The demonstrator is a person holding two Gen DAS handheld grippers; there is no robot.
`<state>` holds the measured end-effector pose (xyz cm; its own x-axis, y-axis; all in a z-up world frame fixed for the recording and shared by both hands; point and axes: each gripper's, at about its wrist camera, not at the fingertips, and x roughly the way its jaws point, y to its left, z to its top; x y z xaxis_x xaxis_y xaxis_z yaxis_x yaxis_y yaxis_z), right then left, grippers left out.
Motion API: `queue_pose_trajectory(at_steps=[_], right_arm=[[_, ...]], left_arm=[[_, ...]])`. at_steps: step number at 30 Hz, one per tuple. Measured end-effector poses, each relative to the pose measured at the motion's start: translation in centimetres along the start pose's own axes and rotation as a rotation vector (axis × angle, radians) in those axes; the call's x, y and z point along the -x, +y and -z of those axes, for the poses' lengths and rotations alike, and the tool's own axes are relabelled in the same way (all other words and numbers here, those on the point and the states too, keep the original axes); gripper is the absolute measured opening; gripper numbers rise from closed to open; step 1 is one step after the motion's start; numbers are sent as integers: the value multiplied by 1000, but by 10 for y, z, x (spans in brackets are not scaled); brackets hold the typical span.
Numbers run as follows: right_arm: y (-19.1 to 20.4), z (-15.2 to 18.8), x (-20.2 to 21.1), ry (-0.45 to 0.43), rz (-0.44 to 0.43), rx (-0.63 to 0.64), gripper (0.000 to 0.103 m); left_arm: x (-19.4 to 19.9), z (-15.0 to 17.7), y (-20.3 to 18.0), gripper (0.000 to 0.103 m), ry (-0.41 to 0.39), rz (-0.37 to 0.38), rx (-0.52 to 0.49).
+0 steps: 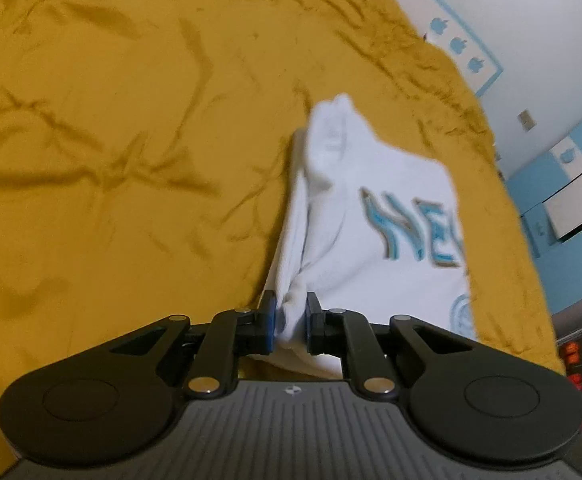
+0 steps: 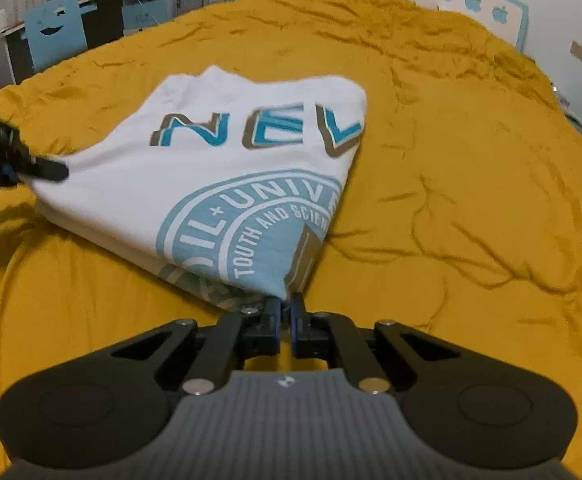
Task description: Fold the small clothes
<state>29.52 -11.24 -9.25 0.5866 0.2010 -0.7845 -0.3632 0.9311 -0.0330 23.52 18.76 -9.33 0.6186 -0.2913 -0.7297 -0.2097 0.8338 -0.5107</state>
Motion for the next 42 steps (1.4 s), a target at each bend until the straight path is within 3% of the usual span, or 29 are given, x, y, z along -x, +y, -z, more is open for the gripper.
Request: queue_pose_trajectory(at_steps=[6,14,33,37,42], right_arm=[[-1,5,-6,40,-15,-24,0],[-4,3,-8,50,-20,-50,0],[-24,10,1,147,-55,-85,0],[-35,3,14,134,-48,-92,0],[-52,-14,28,84,-56,-143,0]], left_arm=[[-3,6,4,18,10,-38,-4],[1,7,-12,21,10,-126,-94],[16,8,-14,24,129,-214,-127],[26,5,-20,21,138,-283,-173],[46,-6,-25,25,97,-327,-191]])
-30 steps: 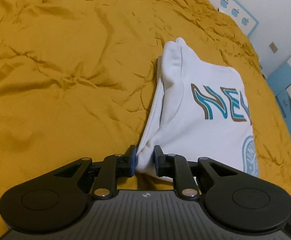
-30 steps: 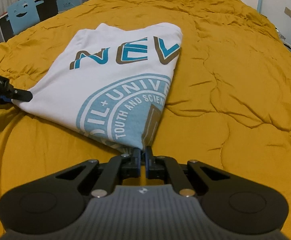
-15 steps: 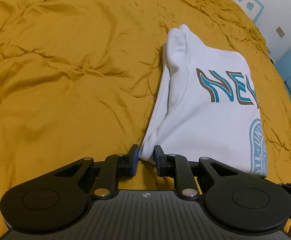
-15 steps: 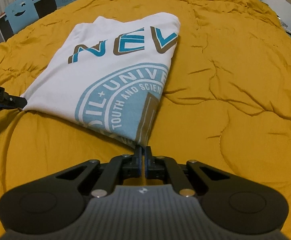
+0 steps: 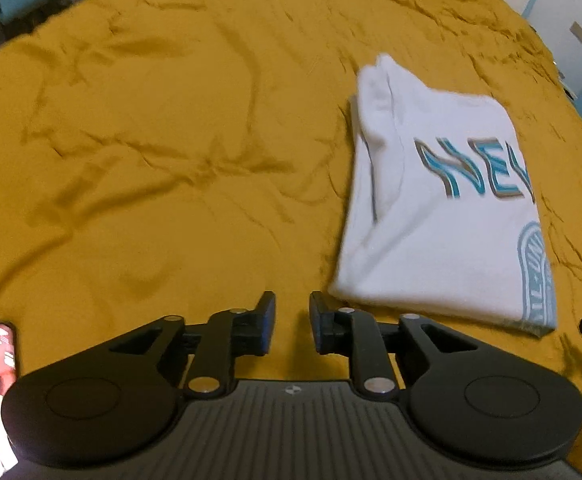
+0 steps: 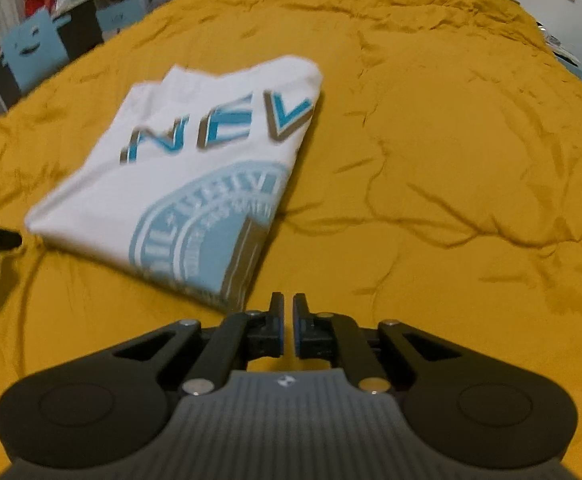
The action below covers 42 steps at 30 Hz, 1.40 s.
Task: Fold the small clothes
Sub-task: 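Move both tools to the sides of the folded sweatshirt, then grasp the folded sweatshirt with both tools and lift it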
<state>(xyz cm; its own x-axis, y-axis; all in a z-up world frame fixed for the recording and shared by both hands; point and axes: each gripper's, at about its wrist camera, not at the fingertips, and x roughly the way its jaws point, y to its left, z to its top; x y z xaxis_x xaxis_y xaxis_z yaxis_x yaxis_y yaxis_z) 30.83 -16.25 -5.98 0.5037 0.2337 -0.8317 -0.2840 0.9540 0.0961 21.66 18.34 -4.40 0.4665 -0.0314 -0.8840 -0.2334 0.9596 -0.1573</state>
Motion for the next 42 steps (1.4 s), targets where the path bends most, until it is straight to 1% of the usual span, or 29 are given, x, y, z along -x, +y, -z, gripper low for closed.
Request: queue_pose_trajectory(at_steps=[1,2,3,4,5,6,7,8,9,10,11,13,14,17,22,25,30,33,35,36,38,39,40,42], right_arm=[[-2,-4,1,-8,-5,-10,2],[-4,-8,2,-16,-11,-20,3],[-6,-12,2,-24,-17,-31,9],[-8,-16,1,-31,-21,-42,20],[-10,-20,0,-40,-26,-55,25],[-11,-24,-1,-49,-33,-67,30],[-13,-29,-2,-56,-44,-77,31],[-15,-34,-5,-63,-55,-92,33],[-16,-39,-8,-69,-67,-106,39],[-18,-42,-11,-76,-81,-124,46],[-19,-46,-15,-82,-99,-144,48],[-24,-55,-25,-88,-135,-191,57],[-28,-59,-31,-87,-157,-220,58],[-38,-69,-51,-81,-210,-304,63],[-50,-86,-90,-61,-258,-392,63],[-56,-95,-110,-60,-273,-411,63],[-74,-108,-143,-56,-334,-501,63],[-81,-116,-163,-48,-369,-548,63],[-85,-121,-174,-55,-388,-579,63],[-86,-123,-180,-62,-402,-599,62],[-87,-126,-191,-65,-424,-623,54],[-86,-127,-195,-61,-424,-630,47],[-86,-129,-199,-57,-427,-635,38],[-83,-132,-205,-44,-440,-641,27]], left_arm=[[5,-3,2,26,-20,2,6],[8,-7,4,30,-43,20,18],[11,-11,6,36,-71,49,31],[13,-15,7,46,-102,88,47],[14,-19,8,55,-126,124,60],[13,-24,7,58,-146,160,68],[10,-28,6,63,-165,196,73],[6,-32,4,66,-179,231,79],[0,-36,3,67,-187,263,83],[-6,-40,1,70,-193,293,87],[-14,-45,1,74,-192,323,97],[-31,-52,3,77,-189,363,125],[-41,-57,6,79,-181,379,141],[-71,-68,15,79,-146,409,191],[-114,-84,21,79,-82,499,264],[-139,-93,18,79,-52,553,285],[-169,-112,18,78,-22,620,308],[-182,-123,17,70,0,635,320],[-189,-127,14,57,2,638,330],[-191,-127,12,55,-3,636,337],[-193,-128,7,48,-9,626,343],[-194,-128,4,46,-14,617,340],[-193,-128,1,42,-20,603,334],[-185,-128,-6,33,-39,572,310]])
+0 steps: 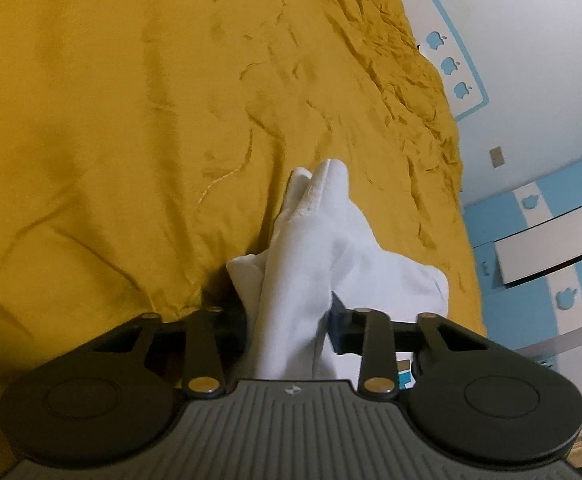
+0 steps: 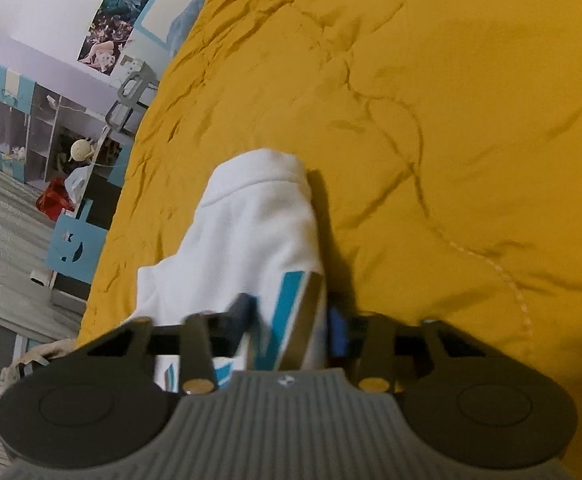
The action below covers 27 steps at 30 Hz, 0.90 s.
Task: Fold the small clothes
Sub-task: 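Grasp the folded sweatshirt with both tools and lift it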
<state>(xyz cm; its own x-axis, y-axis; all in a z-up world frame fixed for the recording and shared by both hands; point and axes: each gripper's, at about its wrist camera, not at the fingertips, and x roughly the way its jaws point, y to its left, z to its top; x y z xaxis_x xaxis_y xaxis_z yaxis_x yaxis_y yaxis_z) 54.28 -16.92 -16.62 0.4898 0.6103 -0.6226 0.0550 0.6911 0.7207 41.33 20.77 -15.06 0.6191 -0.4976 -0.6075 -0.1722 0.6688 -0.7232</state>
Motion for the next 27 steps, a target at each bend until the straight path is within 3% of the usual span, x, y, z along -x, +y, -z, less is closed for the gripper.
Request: queue_pose_trajectory(at_steps=[4,11,19,27], right_arm=[[21,3,8,-30,24,93,11],[75,15,62,-136,1,246,9],[133,55,157,-243,-64,402,9],[161,107,264,-300,-100,503,9]], left_arm=[[18,12,-31,24,-70,-42,-111],[73,43,-81,22,-220,-55,-249],[170,97,-129,22,-392,6,-323],[238,152,-173,21,-434,80,-365]])
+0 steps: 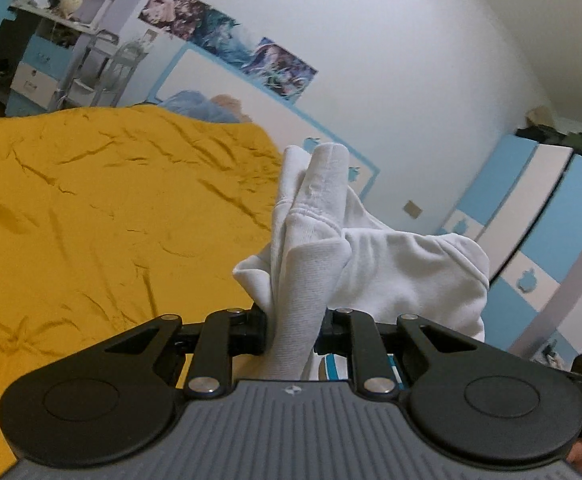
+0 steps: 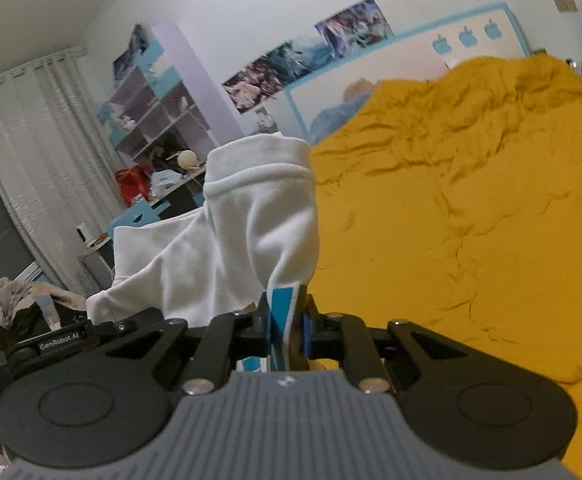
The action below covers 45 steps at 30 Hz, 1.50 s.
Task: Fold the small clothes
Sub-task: 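Grasp the folded sweatshirt with both tools and lift it, then lower the held sweatshirt onto the duvet with both tools and open them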
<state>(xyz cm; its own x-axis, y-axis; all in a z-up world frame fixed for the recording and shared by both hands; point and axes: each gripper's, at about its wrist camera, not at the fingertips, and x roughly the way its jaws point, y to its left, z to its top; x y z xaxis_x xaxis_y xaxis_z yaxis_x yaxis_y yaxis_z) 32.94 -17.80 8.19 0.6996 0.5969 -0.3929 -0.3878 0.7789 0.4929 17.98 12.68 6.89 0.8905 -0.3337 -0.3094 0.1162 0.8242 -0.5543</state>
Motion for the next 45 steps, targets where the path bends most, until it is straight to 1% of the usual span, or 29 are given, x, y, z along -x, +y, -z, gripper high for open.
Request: queue_pose_trajectory(at_steps=[3,8,11,14,17,19,22,25,27,30,33,35,38,40,42,44,45], right_arm=[[14,3,45,1,-2,39,9],[19,18,114,20,-12,32,9],[18,28,143,38,-5,24,9],[10,44,153,72,17,-6,9],[-8,58,144,115,49,-48,9],[-21,68,127,150,77,-65,9],[-38,76,97,188,98,-90,9],[-53,77,69,220,116,-111,9],[-64,78,48,250,131,-124,9],[-81,84,16,301,158,-151,9],[-96,93,-10,351,181,-174,9],[-106,100,-23,381,201,-186,9],[-122,110,-38,415,226,-221,9],[-130,115,-44,432,234,-241,9],[-137,119,-48,445,238,-257,9],[-138,119,-47,448,240,-264,11],[-138,119,-46,446,244,-267,14]], left_arm=[[20,4,-18,21,24,28,-3],[45,18,-34,21,86,67,-22],[47,28,-36,21,135,77,-28],[33,39,-29,21,194,66,-24],[11,53,-15,21,262,40,-7],[-6,58,-3,21,302,28,3],[-33,61,16,21,357,10,12],[-60,60,35,22,419,-9,16],[-70,68,43,22,465,-19,14],[-93,78,58,23,537,-56,11],[-112,90,72,27,606,-100,-8],[-120,95,79,34,639,-129,-19],[-122,98,93,43,659,-128,-4],[-120,94,98,45,653,-128,-8],[-115,89,104,49,639,-145,-20],[-112,87,108,53,634,-159,-23],[-112,86,109,53,633,-161,-23]])
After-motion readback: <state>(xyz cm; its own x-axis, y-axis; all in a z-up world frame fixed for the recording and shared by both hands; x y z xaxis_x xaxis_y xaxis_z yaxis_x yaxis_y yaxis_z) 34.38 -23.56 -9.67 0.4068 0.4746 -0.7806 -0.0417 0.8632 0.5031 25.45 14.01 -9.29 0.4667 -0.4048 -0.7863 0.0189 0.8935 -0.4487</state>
